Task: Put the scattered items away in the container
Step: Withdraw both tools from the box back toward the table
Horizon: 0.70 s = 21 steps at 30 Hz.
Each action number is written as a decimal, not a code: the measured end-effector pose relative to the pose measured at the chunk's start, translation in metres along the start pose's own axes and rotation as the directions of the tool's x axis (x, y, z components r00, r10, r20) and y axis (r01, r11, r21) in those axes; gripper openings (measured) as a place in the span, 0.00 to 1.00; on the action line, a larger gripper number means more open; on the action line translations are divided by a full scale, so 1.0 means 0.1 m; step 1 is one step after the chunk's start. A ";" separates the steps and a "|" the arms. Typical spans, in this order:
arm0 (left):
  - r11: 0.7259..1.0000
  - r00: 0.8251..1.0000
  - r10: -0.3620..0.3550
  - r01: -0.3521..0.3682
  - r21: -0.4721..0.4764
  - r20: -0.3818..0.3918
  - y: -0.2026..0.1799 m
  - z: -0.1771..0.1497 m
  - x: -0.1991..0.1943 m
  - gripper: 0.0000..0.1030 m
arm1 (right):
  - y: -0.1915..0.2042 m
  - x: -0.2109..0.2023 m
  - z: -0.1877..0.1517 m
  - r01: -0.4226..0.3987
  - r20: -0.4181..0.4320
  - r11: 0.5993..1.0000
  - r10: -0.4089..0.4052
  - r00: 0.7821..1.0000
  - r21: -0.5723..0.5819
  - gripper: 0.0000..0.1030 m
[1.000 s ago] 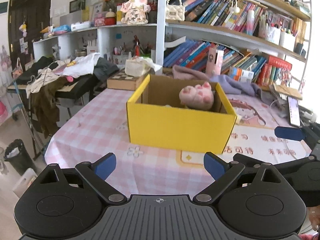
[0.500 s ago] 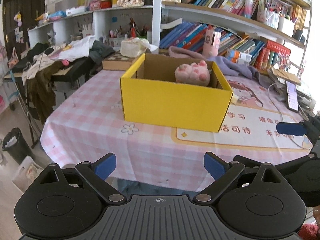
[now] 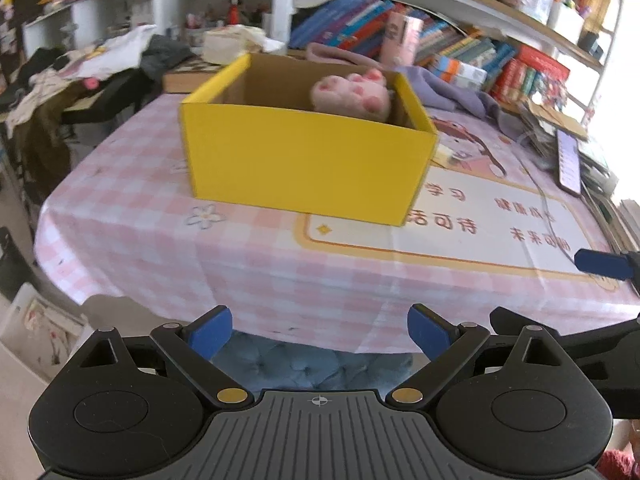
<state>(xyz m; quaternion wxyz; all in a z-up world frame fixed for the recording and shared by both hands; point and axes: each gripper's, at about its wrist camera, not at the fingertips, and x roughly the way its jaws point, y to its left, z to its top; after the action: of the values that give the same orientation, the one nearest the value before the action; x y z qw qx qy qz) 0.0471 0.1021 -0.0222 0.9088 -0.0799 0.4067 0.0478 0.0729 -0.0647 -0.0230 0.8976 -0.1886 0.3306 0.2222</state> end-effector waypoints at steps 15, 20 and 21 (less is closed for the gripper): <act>0.990 0.996 -0.078 0.081 0.115 -0.037 -0.66 0.33 0.42 0.93 | -0.72 0.15 -0.11 0.096 -0.045 0.990 -0.092 0.995 0.104 0.98; 0.981 0.995 -0.090 0.096 0.167 -0.041 -0.91 0.44 0.56 0.93 | -1.00 0.27 -0.11 0.114 -0.060 0.982 -0.106 0.993 0.148 0.98; 0.980 0.995 -0.094 0.099 0.172 -0.040 -0.96 0.46 0.59 0.93 | -1.05 0.31 -0.10 0.118 -0.064 0.982 -0.110 0.992 0.150 0.98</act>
<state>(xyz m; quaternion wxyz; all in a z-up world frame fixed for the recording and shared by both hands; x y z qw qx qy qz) 0.1344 0.0178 -0.0255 0.9070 -0.0207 0.4193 -0.0332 0.1438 -0.1487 -0.0309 0.9113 -0.1435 0.3600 0.1390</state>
